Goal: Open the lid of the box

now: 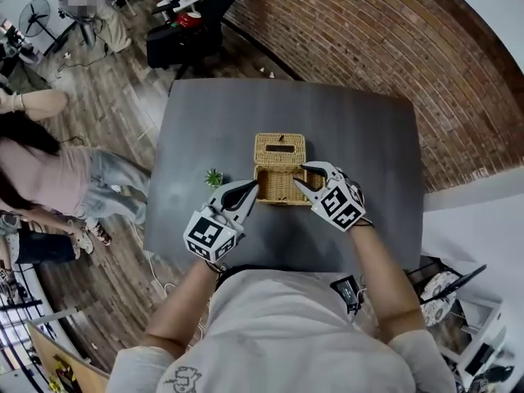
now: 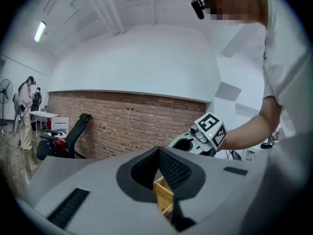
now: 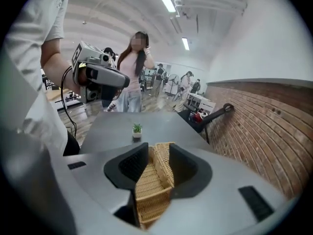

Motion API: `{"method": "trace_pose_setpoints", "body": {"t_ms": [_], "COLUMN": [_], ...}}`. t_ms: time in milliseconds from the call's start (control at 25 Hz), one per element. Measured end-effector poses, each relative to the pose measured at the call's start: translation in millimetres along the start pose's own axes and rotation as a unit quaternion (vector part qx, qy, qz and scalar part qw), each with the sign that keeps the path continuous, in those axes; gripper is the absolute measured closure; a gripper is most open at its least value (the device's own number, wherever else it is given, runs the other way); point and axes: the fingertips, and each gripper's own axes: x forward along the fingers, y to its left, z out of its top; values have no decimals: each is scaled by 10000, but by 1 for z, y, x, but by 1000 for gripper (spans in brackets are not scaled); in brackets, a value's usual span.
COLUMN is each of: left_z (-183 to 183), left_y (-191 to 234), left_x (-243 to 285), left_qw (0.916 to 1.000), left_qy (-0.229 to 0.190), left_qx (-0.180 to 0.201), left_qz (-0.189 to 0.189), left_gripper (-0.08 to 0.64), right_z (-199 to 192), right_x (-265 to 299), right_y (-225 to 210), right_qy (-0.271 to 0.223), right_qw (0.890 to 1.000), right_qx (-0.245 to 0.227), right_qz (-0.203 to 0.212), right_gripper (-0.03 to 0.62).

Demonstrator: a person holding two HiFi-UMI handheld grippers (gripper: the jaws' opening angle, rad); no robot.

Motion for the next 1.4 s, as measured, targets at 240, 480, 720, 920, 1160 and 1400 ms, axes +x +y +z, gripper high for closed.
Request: {"method": "trace_pose_setpoints", "body": {"t_ms": [240,480,720,920,1160,1400], "left_z": [5,9,13,18,23,24], "left_y": [-38,-68,-78,-81,-83,-81], "left_x": [-25,-51,-72,-93,-130,-178], "left_qw": [9999,9997,9994,9988,9978,9965], "left_qy": [-119,-170,-167,-199,-235,-294], "left_qx": [78,186,306,370,448,500], "left_qz": [33,31,-68,-236,-428,-597], "left_gripper": [549,549,549,549,549,549], "right_z": [19,45,74,79,100,115], "right_x": [-48,-92,-125,-127,-126,-125], "right_y": [40,78,103,122,147,175], "right_qy": [-654,-1373,-1689,-1872,-1906,-2044], "right_qw": [9971,9888,9829,9771,9743,9661], "right_qx": [340,449,335,484,588,778], "right_qz": [-187,-387,-651,-894,-1045,-1370], "right_gripper": [469,529,566,586,586,586]}}
